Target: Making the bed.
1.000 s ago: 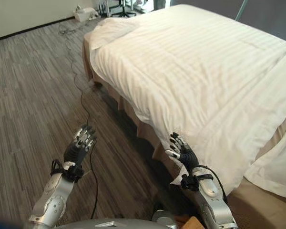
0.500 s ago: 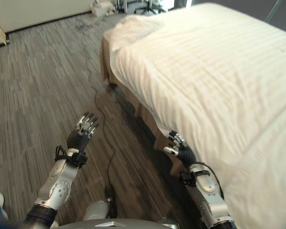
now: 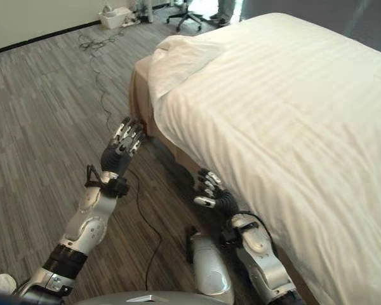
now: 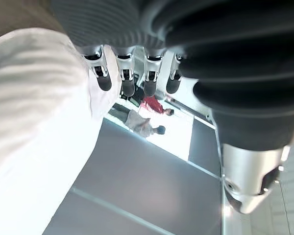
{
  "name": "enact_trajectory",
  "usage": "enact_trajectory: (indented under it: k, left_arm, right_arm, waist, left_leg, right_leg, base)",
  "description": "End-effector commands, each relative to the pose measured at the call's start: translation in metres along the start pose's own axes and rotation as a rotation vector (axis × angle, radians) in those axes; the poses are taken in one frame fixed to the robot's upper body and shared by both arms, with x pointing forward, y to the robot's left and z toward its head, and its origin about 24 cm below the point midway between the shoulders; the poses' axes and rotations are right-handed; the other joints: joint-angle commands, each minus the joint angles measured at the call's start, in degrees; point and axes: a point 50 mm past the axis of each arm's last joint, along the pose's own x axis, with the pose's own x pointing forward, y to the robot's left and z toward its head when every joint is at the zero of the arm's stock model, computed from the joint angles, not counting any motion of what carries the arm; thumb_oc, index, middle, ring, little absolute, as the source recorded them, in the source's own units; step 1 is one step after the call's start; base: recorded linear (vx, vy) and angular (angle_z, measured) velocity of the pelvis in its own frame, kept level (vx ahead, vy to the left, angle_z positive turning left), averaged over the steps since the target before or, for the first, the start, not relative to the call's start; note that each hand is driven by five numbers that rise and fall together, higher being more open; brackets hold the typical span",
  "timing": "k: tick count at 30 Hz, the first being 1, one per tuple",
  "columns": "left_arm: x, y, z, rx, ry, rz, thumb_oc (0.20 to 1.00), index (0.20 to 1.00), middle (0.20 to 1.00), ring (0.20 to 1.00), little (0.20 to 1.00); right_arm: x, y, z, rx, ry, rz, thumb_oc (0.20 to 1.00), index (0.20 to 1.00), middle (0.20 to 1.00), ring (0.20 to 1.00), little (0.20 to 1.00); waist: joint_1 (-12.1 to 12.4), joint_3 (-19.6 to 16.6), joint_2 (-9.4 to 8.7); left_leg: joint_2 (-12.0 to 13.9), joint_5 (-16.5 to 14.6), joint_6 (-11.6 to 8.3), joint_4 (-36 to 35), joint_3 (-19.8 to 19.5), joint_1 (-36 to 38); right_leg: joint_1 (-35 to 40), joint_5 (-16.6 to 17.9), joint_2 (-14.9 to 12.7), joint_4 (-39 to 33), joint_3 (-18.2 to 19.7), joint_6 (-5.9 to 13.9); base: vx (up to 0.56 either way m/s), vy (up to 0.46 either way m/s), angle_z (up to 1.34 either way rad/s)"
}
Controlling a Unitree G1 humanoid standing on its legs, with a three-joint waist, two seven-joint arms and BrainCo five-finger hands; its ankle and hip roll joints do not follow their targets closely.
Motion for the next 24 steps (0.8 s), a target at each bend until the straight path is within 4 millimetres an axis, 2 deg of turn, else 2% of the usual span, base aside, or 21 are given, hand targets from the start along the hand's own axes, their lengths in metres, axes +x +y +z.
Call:
enact_trajectory:
  k: [1, 2, 3, 4, 5, 6, 7, 8, 9, 10, 12, 13, 15, 17, 18, 19, 20, 24]
  left_arm:
    - [-0.001, -0.008, 0.013, 0.062, -0.065, -0.107, 1.0, 1.0, 1.0, 1.0, 1.0]
    - [-0.002, -0.005, 0.014, 0.061, -0.065, -0.096, 1.0, 1.0, 1.0, 1.0, 1.0]
    - [-0.006, 0.0, 0.016, 0.05, -0.077, -0.065, 1.0, 1.0, 1.0, 1.0, 1.0]
    - [-0.006, 0.0, 0.016, 0.05, -0.076, -0.065, 1.0, 1.0, 1.0, 1.0, 1.0]
    - [-0.016, 0.012, 0.011, 0.003, -0.055, -0.009, 1.0, 1.0, 1.0, 1.0, 1.0]
    - [-0.016, 0.012, 0.011, 0.003, -0.054, -0.009, 1.0, 1.0, 1.0, 1.0, 1.0]
    - [-0.021, 0.018, 0.005, -0.038, -0.034, 0.048, 1.0, 1.0, 1.0, 1.0, 1.0]
    - [-0.021, 0.017, 0.004, -0.04, -0.03, 0.048, 1.0, 1.0, 1.0, 1.0, 1.0]
    - [-0.021, 0.018, 0.005, -0.036, -0.032, 0.049, 1.0, 1.0, 1.0, 1.0, 1.0]
    - [-0.021, 0.018, 0.005, -0.036, -0.032, 0.048, 1.0, 1.0, 1.0, 1.0, 1.0]
    - [-0.021, 0.018, 0.007, -0.02, -0.038, 0.042, 1.0, 1.0, 1.0, 1.0, 1.0]
    - [-0.021, 0.018, 0.011, 0.002, -0.056, 0.029, 1.0, 1.0, 1.0, 1.0, 1.0]
    - [-0.02, 0.017, 0.02, 0.032, -0.092, 0.014, 1.0, 1.0, 1.0, 1.0, 1.0]
    - [-0.019, 0.015, 0.022, 0.046, -0.104, -0.004, 1.0, 1.0, 1.0, 1.0, 1.0]
    - [-0.019, 0.015, 0.024, 0.048, -0.113, -0.008, 1.0, 1.0, 1.0, 1.0, 1.0]
    - [-0.019, 0.015, 0.024, 0.048, -0.113, -0.008, 1.0, 1.0, 1.0, 1.0, 1.0]
    - [-0.018, 0.011, 0.023, 0.033, -0.112, -0.028, 1.0, 1.0, 1.0, 1.0, 1.0]
    - [-0.012, 0.009, 0.027, 0.077, -0.112, -0.053, 1.0, 1.0, 1.0, 1.0, 1.0]
  right_arm:
    - [0.003, -0.009, 0.016, -0.005, -0.098, -0.015, 1.0, 1.0, 1.0, 1.0, 1.0]
    - [0.003, -0.013, 0.017, 0.004, -0.103, -0.037, 1.0, 1.0, 1.0, 1.0, 1.0]
    - [0.005, -0.015, 0.017, 0.021, -0.106, -0.045, 1.0, 1.0, 1.0, 1.0, 1.0]
    - [0.005, -0.015, 0.017, 0.021, -0.106, -0.044, 1.0, 1.0, 1.0, 1.0, 1.0]
    - [0.005, -0.016, 0.016, 0.022, -0.101, -0.037, 1.0, 1.0, 1.0, 1.0, 1.0]
    - [0.005, -0.016, 0.016, 0.022, -0.1, -0.037, 1.0, 1.0, 1.0, 1.0, 1.0]
    - [0.001, -0.02, 0.014, 0.011, -0.088, -0.069, 1.0, 1.0, 1.0, 1.0, 1.0]
    - [0.001, -0.022, 0.015, 0.012, -0.093, -0.082, 1.0, 1.0, 1.0, 1.0, 1.0]
    - [0.001, -0.022, 0.017, 0.024, -0.108, -0.089, 1.0, 1.0, 1.0, 1.0, 1.0]
    - [0.001, -0.022, 0.017, 0.024, -0.108, -0.089, 1.0, 1.0, 1.0, 1.0, 1.0]
    - [0.0, -0.021, 0.013, 0.032, -0.093, -0.082, 1.0, 1.0, 1.0, 1.0, 1.0]
    - [-0.001, -0.02, 0.009, -0.003, -0.067, -0.069, 1.0, 1.0, 1.0, 1.0, 1.0]
    - [-0.001, -0.019, 0.008, -0.027, -0.052, -0.053, 1.0, 1.0, 1.0, 1.0, 1.0]
    - [-0.003, -0.021, 0.004, -0.02, -0.037, -0.059, 1.0, 1.0, 1.0, 1.0, 1.0]
    - [-0.004, -0.022, 0.003, -0.025, -0.024, -0.051, 1.0, 1.0, 1.0, 1.0, 1.0]
    - [-0.004, -0.022, 0.003, -0.026, -0.024, -0.051, 1.0, 1.0, 1.0, 1.0, 1.0]
    - [-0.01, -0.026, -0.003, -0.024, 0.001, -0.073, 1.0, 1.0, 1.0, 1.0, 1.0]
    - [-0.008, -0.028, -0.008, 0.004, 0.01, -0.116, 1.0, 1.0, 1.0, 1.0, 1.0]
  waist:
    - [0.0, -3.0, 0.22]
    - [0.3, -2.9, -0.1]
    - [1.4, -2.8, -0.7]
    - [1.3, -2.7, -0.59]
    - [3.6, -2.4, -1.87]
    - [3.7, -2.4, -1.78]
    - [5.0, -2.1, -3.69]
    - [5.5, -2.0, -3.88]
    - [5.8, -2.1, -3.87]
    - [5.9, -2.2, -4.02]
    - [5.9, -2.6, -3.09]
    - [6.3, -2.5, -1.93]
    - [6.9, -2.5, -1.0]
    - [6.3, -2.7, -0.37]
    - [6.2, -2.7, -0.04]
    - [6.3, -2.7, -0.01]
    - [5.2, -3.3, 0.71]
    - [4.4, -3.0, 0.41]
  left_leg:
    - [4.2, 7.4, -3.12, 10.6, -0.3, -11.5]
    - [6.0, 8.5, -4.64, 19.3, -0.2, -14.5]
    - [6.6, 10.5, -6.03, 24.8, 0.3, -16.6]
    - [6.9, 10.1, -6.14, 25.5, 0.1, -17.0]
    - [9.1, 13.0, -6.92, 34.0, -0.2, -20.3]
    - [9.3, 12.9, -6.99, 34.2, -0.1, -20.4]
    - [14.8, 13.4, -6.24, 34.1, 3.7, -24.5]
    - [14.5, 12.1, -5.53, 32.1, 3.2, -25.2]
    - [12.7, 10.9, -4.92, 28.3, 2.2, -26.1]
    - [12.5, 11.2, -4.85, 27.9, 2.3, -26.1]
    - [9.5, 9.9, -4.53, 16.6, -0.8, -25.0]
    - [7.4, 10.9, -4.72, 10.7, -6.4, -25.1]
    - [5.3, 12.8, -5.16, 7.1, -16.3, -25.6]
    - [4.1, 13.2, -5.62, 6.6, -20.8, -25.6]
    - [3.4, 12.4, -5.14, 7.2, -22.1, -25.2]
    - [3.4, 12.3, -5.11, 7.3, -21.9, -25.2]
    - [4.4, 12.0, -4.41, 4.1, -19.7, -23.1]
    - [4.7, 10.7, -2.28, 3.3, -12.4, -21.3]
  right_leg:
    - [11.9, 2.5, -0.8, -5.4, 1.1, 5.68]
    - [13.8, 2.2, -1.0, -7.0, 0.5, 4.8]
    - [15.6, 2.3, -1.1, -8.7, -0.9, 4.33]
    - [15.6, 2.5, -0.9, -8.9, -1.1, 4.24]
    - [18.5, 1.1, -0.1, -10.2, -0.3, 2.56]
    - [18.5, 1.2, 0.0, -10.2, -0.2, 2.51]
    - [21.7, 0.2, -1.2, -11.3, -0.4, 2.29]
    - [22.5, -0.2, -1.5, -11.4, 0.1, 2.35]
    - [22.8, -0.2, -1.7, -11.5, 1.3, 2.67]
    - [22.6, -0.2, -1.9, -11.5, 1.3, 2.7]
    - [22.6, -0.3, -2.0, -11.6, 3.5, 3.59]
    - [23.1, -1.1, -1.6, -11.4, 6.2, 3.69]
    - [23.5, -1.6, -0.8, -11.1, 11.4, 3.76]
    - [23.3, -1.7, -0.4, -10.9, 15.4, 4.11]
    - [23.1, -1.9, -0.2, -10.5, 17.5, 4.28]
    - [23.1, -2.0, -0.2, -10.4, 17.7, 4.3]
    - [22.4, -2.2, -0.1, -9.8, 19.7, 4.81]
    - [19.3, -1.5, 0.9, -6.2, 25.2, 7.14]
  base:
    - [0.34, -0.143, 0.27]
    - [0.27, -0.143, 0.02]
    - [0.17, -0.118, -0.23]
    - [0.28, -0.15, -0.4]
    - [0.19, -0.104, -0.66]
    - [0.37, -0.169, -0.93]
    - [0.24, -0.049, -1.01]
    - [0.33, -0.001, -0.74]
    - [0.15, 0.07, -0.45]
    - [0.17, 0.103, -0.47]
    - [0.25, 0.171, -0.84]
    - [0.33, 0.212, -1.13]
    - [0.32, 0.157, -1.63]
    - [0.21, 0.123, -1.6]
    - [0.11, 0.087, -1.07]
    - [0.16, 0.191, -1.02]
    - [0.17, 0.226, -1.5]
    - [0.12, 0.221, -1.19]
